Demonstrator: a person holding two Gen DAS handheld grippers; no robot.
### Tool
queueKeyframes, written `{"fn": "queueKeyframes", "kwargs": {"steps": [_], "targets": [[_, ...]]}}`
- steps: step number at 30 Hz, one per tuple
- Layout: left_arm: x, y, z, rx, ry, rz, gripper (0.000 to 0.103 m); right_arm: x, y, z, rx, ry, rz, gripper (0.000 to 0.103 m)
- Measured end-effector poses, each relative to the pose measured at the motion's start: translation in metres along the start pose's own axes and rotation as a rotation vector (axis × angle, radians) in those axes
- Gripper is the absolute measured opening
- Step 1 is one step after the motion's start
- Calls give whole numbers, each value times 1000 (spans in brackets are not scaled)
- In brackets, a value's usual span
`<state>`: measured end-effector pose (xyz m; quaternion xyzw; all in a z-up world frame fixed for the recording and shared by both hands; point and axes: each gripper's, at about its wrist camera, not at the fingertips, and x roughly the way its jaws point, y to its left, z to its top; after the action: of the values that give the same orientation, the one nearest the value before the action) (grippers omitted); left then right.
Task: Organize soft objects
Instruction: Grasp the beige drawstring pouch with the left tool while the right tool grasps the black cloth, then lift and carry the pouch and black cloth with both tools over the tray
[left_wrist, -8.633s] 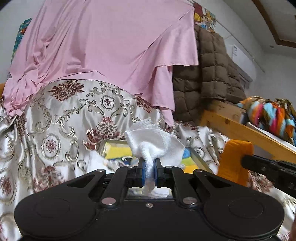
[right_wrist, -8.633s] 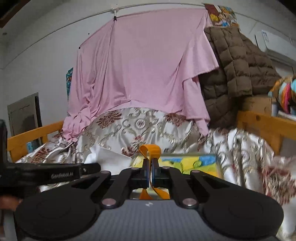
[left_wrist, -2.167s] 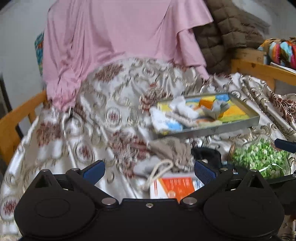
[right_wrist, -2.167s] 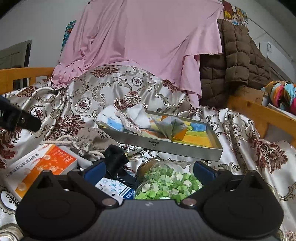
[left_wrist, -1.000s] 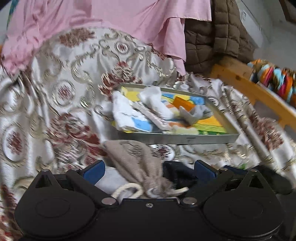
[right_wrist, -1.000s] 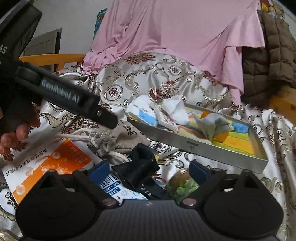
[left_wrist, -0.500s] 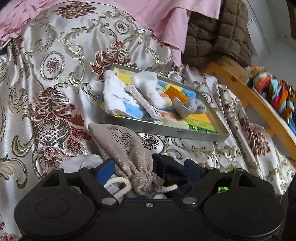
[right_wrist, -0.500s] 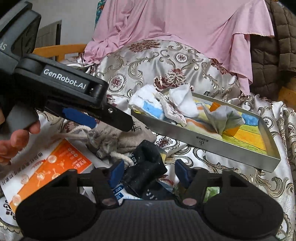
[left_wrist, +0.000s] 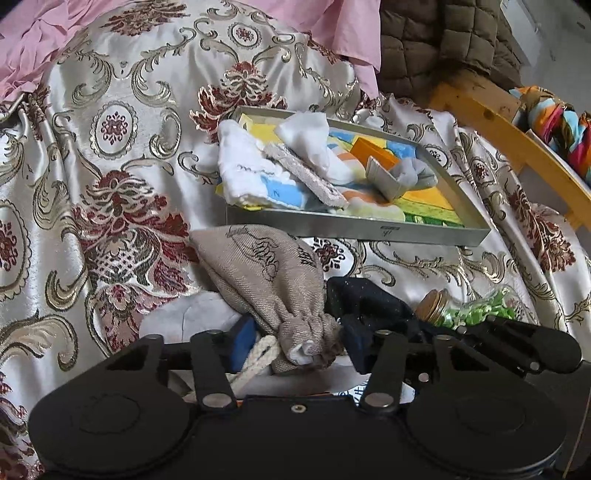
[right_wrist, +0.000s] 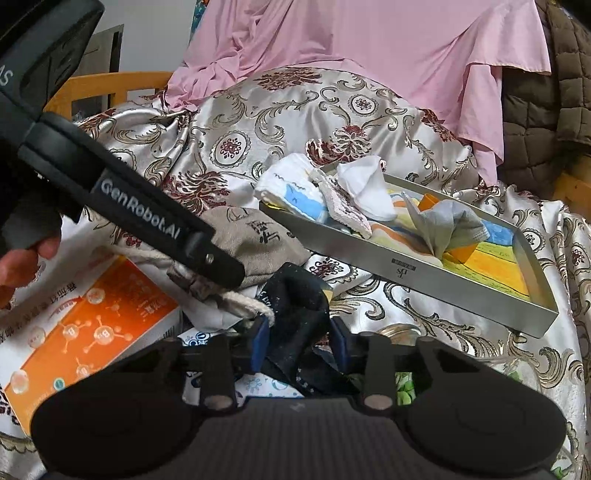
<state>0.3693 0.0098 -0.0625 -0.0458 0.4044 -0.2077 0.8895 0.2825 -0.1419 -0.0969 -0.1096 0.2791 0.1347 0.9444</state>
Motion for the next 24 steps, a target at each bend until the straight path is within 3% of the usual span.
{"fn": "queueKeyframes", "kwargs": {"steps": [9,24], "targets": [[-6,6,2,-51,-30,-30,43,-4,-3,0,9,-23,-31,6],[-37,-3,16,-83,-154,-73,40,-23,-15,11,24,-134,-85,2]]}}
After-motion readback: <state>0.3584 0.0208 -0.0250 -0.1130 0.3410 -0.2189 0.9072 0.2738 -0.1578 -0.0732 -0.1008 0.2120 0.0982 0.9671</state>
